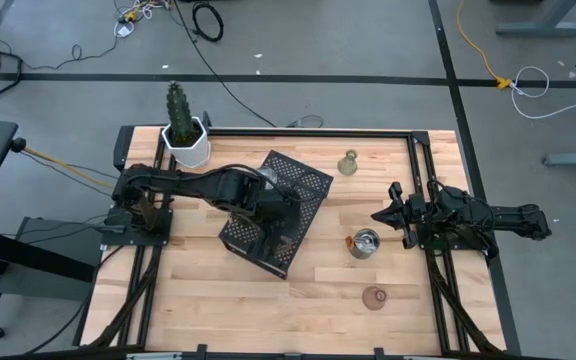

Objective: Pick & Place candle stick holders
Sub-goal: Adjust the purple candle holder on the shelf

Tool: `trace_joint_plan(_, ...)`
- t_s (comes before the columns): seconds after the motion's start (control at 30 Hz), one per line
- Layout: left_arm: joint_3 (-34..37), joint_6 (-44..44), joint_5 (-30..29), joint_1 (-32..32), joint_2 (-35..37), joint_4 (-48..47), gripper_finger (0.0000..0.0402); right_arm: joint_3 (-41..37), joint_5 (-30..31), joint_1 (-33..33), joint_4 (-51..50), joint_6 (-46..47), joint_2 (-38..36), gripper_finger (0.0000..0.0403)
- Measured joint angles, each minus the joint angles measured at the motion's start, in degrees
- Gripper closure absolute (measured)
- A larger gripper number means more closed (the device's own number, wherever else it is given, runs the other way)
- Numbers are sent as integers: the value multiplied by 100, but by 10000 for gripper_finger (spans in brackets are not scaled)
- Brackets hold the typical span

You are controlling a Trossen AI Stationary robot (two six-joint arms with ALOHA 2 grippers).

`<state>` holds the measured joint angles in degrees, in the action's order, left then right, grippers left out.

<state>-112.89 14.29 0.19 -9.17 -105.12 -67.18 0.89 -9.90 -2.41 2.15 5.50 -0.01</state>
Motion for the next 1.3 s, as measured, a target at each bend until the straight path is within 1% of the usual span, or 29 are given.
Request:
trace_joint_plan(0.2, -67, 40, 4, 57, 2, -539, 181, 2, 1, 1, 0, 0, 0, 391)
trace_joint_plan(0.43, -67, 139, 25, 76, -17, -561, 181, 1, 0, 1, 0, 0, 0, 391)
trace_joint_plan(0.6, -65, 143, 458, 73, -82, -580, 181, 0, -1, 0, 1, -2, 0, 391)
trace_joint_plan(0.83, -63, 287, 153, 74, -98, -585, 181, 2, -1, 1, 1, -1, 0, 391)
trace_joint_plan(1.3, -63, 285, 155, 74, -98, -446, 181, 2, -1, 1, 2, 0, 0, 391)
